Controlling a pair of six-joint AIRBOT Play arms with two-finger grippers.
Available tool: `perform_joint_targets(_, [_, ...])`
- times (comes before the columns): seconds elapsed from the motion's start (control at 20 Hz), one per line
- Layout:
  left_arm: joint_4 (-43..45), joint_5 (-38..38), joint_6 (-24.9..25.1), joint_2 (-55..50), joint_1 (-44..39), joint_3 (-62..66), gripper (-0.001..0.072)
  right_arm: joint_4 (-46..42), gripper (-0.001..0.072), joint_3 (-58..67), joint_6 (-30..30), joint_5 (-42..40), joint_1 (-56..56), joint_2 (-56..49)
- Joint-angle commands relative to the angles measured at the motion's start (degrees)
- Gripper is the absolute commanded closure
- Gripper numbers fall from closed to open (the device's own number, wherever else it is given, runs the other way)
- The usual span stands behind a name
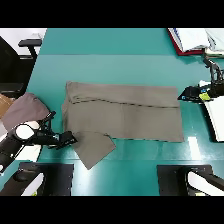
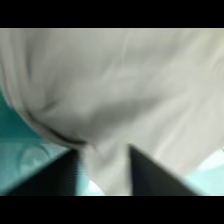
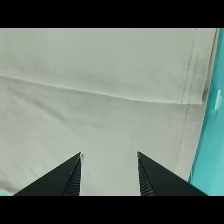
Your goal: Fold the shirts.
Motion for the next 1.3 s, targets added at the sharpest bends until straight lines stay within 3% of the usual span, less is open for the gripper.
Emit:
perform_joint_targets(0.0, [-2.84,0.26,0.5,0.31,0.02,0.83,0.0681,-2.36,0.0296,-0.13,-1.27,5.09,-1.46,0.11])
perform_joint_targets(0.2, [-2.21,-4.76,2.4,0.31,0.02,7.54,0.0683,-3.37,0.0296,-9.05,-1.27,6.12,-11.1,3.89])
perform_joint_targets(0.45, [-2.27,-4.92,3.37,0.31,0.02,12.24,0.0682,-3.08,0.0296,-27.56,-1.31,5.46,-27.5,6.36])
perform_joint_targets(0.75, [-2.23,-5.84,3.39,0.31,0.02,12.24,0.0682,0.63,0.0307,-32.44,-1.68,0.79,-22.12,-0.57])
perform_joint_targets(0.85, [-2.19,-5.95,3.39,0.31,0.02,12.24,0.0682,1.38,0.043,-30.95,-1.7,-2.32,-17.66,-1.07])
perform_joint_targets(0.95, [-1.84,-6.38,3.37,0.31,0.02,12.24,0.0682,1.36,0.0467,-29.33,-1.7,-4.13,-14.34,0.33])
perform_joint_targets(1.05, [0.11,-8.15,3.32,0.31,0.02,12.28,0.0683,1.27,0.0696,-28.17,-1.73,-4.17,-12.81,2.51])
perform_joint_targets(1.25, [3.54,-15.63,1.11,5.18,0.0,12.26,0.0685,-2.01,0.0697,-25.18,-1.73,1.6,-12.76,8.15])
